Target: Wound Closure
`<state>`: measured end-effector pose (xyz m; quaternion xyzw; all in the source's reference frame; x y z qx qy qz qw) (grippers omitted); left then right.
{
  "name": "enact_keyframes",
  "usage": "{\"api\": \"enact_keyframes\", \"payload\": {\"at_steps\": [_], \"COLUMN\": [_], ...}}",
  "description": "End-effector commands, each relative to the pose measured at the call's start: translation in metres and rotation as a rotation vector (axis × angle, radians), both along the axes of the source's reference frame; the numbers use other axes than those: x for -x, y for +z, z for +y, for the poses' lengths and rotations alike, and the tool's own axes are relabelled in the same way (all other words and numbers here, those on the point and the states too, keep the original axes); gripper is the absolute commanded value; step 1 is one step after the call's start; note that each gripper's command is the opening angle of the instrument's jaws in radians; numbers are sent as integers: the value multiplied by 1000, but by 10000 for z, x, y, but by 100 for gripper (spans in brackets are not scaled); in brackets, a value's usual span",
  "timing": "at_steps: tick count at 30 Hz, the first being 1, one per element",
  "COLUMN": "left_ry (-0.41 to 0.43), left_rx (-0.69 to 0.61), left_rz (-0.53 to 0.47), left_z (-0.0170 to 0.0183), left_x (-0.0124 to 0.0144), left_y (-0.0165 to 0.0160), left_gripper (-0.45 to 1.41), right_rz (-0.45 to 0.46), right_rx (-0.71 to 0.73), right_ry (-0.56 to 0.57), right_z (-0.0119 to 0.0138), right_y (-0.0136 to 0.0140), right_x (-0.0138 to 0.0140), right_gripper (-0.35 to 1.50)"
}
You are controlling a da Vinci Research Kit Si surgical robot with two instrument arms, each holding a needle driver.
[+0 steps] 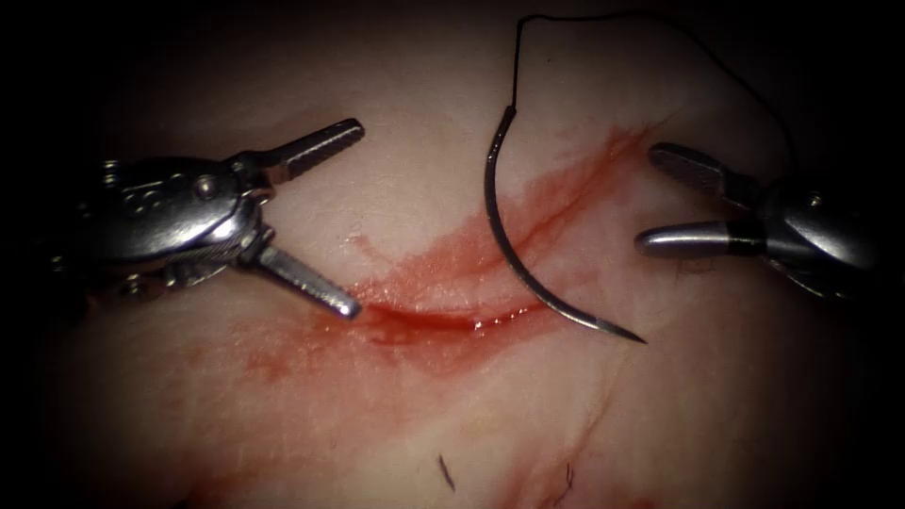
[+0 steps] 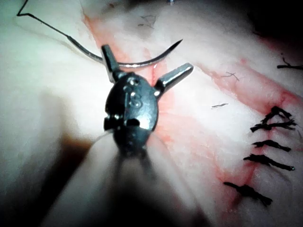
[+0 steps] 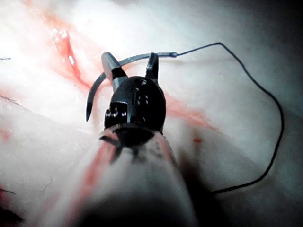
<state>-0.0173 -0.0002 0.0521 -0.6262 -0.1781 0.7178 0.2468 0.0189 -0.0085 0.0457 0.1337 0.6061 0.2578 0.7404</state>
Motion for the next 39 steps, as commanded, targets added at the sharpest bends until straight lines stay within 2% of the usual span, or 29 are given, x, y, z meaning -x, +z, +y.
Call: {"api": "enact_keyframes", "payload": {"at_steps": [1, 8, 13, 17, 23, 24, 28, 29, 30, 32, 33, 34, 36, 39], "left_ry": [-1, -13, -34, -67, -85, -85, -93, -77, -52, 5, 45, 42, -12, -80], "left_rx": [-1, -10, -39, -102, -99, -107, -126, -130, -136, -83, -81, -85, -222, -425], "left_rz": [-1, 3, 10, 20, 40, 41, 52, 60, 64, 92, 143, 164, 184, 175], "left_z": [0, 3, 5, -7, -18, -20, -25, -27, -29, -33, -38, -41, -50, -54], "left_x": [5, 0, 9, 17, 27, 27, 31, 38, 44, 53, 62, 65, 70, 77], "left_y": [5, -4, -9, -10, -6, -9, -12, -12, -13, -13, -12, -11, -4, 3], "left_gripper": [125, 127, 127, 128, 127, 137, 140, 140, 118, 115, 115, 115, 98, 93], "right_rz": [3, 1, 1, 4, 9, 11, 15, 17, 18, 21, 21, 24, 33, 29], "right_rx": [1, 5, 4, -7, -3, -7, -15, -15, -15, -13, -12, -13, -81, -97], "right_ry": [0, 1, 1, 0, -10, -11, -15, -17, -20, -24, -26, -29, -15, -1], "right_z": [3, 3, 10, 13, 18, 19, 25, 27, 26, 25, 25, 24, 23, 24], "right_y": [-1, 5, 10, -2, -20, -24, -28, -27, -26, -24, -23, -24, -24, -24], "right_x": [-11, -10, 1, 3, 6, 9, 14, 15, 16, 17, 19, 20, 24, 26], "right_gripper": [147, 147, 147, 147, 147, 147, 147, 147, 145, 143, 142, 140, 128, 128]}}
